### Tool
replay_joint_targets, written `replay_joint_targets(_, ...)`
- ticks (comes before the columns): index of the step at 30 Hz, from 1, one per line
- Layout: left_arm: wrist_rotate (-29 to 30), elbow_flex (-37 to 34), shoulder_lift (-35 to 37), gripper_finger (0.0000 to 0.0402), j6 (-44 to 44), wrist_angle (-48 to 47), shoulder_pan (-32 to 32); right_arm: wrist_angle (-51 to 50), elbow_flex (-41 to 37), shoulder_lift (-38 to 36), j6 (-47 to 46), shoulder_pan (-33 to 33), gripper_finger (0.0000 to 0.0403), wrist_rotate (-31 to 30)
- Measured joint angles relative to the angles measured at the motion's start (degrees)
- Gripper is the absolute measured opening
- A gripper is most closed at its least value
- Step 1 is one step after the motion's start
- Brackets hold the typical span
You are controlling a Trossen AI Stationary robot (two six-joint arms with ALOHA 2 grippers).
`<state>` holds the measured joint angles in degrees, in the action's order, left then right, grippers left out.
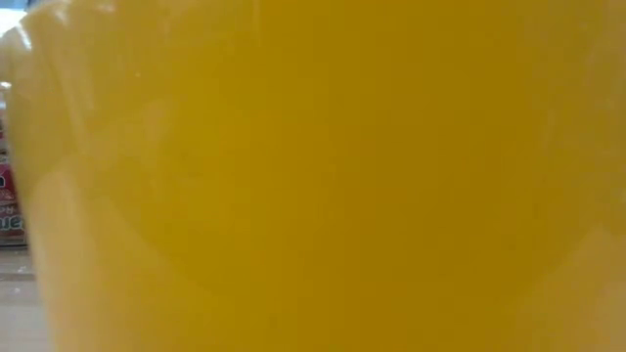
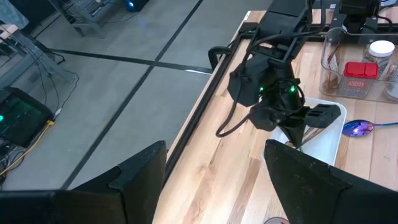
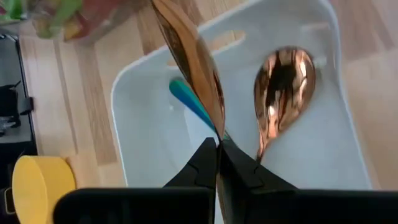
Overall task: Pick & Place Food Item
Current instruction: Put the gold spoon into the white bin
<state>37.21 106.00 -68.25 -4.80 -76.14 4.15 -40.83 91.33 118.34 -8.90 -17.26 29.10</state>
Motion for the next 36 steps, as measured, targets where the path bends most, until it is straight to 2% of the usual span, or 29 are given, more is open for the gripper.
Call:
replay_joint_targets(7, 0.0, 0.0, 0.0, 0.0265, 0.0, 0.0, 0.0, 1.0, 0.0, 0.0, 0.4, 0.1, 0.0008, 0.2)
replay_joint_targets(12, 0.0, 0.0, 0.0, 0.0265, 0.0, 0.0, 0.0, 1.1, 0.0, 0.0, 2.5, 0.1, 0.0026, 2.6)
replay_joint_targets(18, 0.0, 0.0, 0.0, 0.0265, 0.0, 0.0, 0.0, 1.1, 0.1, -0.4, 2.0, 0.1, 0.0042, 2.7)
replay_joint_targets(26, 0.0, 0.0, 0.0, 0.0265, 0.0, 0.0, 0.0, 1.4, 0.1, -0.4, -0.6, -0.2, 0.0043, 2.6)
replay_joint_targets(36, -1.3, 0.0, 0.0, 0.0265, 0.0, 0.0, 0.0, 9.0, 0.1, -0.4, -4.1, -0.5, 0.0043, 1.1)
